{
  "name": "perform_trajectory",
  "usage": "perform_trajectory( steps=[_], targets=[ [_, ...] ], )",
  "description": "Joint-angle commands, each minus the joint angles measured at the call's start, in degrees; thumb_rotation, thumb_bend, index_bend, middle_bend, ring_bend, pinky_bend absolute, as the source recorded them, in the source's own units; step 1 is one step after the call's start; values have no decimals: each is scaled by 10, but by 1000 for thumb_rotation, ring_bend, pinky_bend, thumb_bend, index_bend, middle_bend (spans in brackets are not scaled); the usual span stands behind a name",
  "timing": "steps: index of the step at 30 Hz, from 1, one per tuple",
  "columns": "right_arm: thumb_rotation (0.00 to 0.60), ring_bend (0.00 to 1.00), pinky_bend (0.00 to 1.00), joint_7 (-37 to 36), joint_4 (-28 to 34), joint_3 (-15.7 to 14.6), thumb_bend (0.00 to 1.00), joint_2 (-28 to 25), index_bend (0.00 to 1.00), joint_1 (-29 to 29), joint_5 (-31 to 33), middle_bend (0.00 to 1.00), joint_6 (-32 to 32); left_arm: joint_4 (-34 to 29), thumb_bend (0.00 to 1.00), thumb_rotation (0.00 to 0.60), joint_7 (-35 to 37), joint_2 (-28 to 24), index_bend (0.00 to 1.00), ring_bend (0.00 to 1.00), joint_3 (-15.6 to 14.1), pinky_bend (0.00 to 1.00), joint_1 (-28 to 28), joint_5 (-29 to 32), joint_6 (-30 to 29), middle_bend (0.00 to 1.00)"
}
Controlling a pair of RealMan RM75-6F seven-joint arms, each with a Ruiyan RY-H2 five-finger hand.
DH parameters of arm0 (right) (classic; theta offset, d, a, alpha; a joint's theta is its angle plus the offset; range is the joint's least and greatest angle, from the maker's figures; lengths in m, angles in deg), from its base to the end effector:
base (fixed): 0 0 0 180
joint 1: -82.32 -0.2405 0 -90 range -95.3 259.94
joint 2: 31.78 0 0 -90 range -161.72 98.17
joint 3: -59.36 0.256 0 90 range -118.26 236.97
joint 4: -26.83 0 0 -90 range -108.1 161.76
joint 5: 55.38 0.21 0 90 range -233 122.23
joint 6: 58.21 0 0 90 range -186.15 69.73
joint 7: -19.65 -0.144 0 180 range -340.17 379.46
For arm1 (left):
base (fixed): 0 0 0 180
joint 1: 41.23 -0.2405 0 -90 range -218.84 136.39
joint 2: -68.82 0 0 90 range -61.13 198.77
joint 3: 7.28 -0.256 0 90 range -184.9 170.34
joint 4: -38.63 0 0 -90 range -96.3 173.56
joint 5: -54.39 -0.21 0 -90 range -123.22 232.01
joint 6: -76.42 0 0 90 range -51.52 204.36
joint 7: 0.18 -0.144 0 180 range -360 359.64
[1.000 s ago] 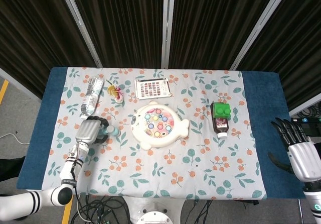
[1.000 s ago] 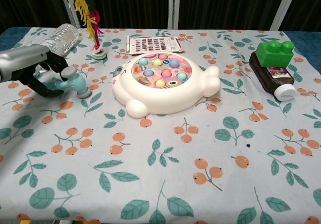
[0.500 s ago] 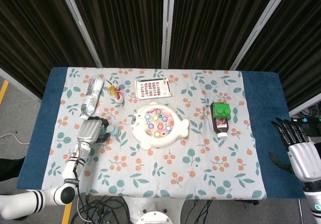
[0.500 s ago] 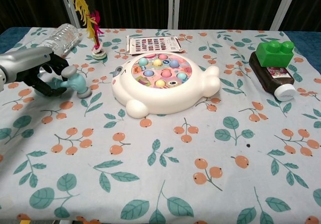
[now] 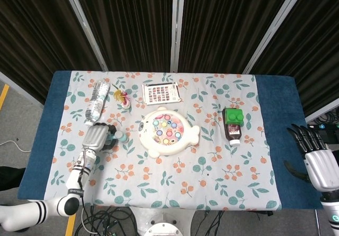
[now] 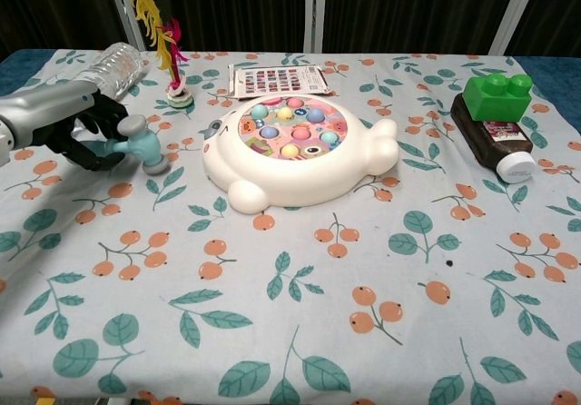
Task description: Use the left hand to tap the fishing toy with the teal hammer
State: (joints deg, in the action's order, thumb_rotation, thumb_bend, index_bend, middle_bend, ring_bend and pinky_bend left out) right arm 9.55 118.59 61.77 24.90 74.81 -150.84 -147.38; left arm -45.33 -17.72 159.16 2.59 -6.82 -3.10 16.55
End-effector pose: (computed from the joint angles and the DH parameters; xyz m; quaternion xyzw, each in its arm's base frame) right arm -0.2873 -0.1913 0.1984 0.6345 -0.3332 0.4553 0.5283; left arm -0.2044 0.3223 -0.0132 -0.6599 -0.4747 -0.3531 0.4632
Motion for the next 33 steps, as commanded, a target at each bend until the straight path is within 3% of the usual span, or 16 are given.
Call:
perform_trajectory(
  steps=[1,11,20,26,33],
  targets=[
    [600,0,0,1,1,0,177,-1,0,1,0,60,-2,21,480,600,34,-4,560,339,-7,300,-2,-40,1,483],
    [600,0,0,16,14,-4,177,-6,0,9,-4,64,-10,44,522,600,173,-49,623,419,-11,422,16,-187,-3,576],
    [600,0,0,28,23,-6,177,-8,0,20,-1,67,-18,53,546,600,262,-66,657,469,-3,506,67,-269,14,625],
    [600,0,0,32,28,-7,177,-8,0,22,-2,67,-17,70,567,600,269,-56,682,531,16,598,115,-269,56,671],
    [600,0,0,28,24,-8,177,-8,0,25,1,67,-18,82,578,600,242,-45,693,542,25,605,152,-239,106,686]
  ],
)
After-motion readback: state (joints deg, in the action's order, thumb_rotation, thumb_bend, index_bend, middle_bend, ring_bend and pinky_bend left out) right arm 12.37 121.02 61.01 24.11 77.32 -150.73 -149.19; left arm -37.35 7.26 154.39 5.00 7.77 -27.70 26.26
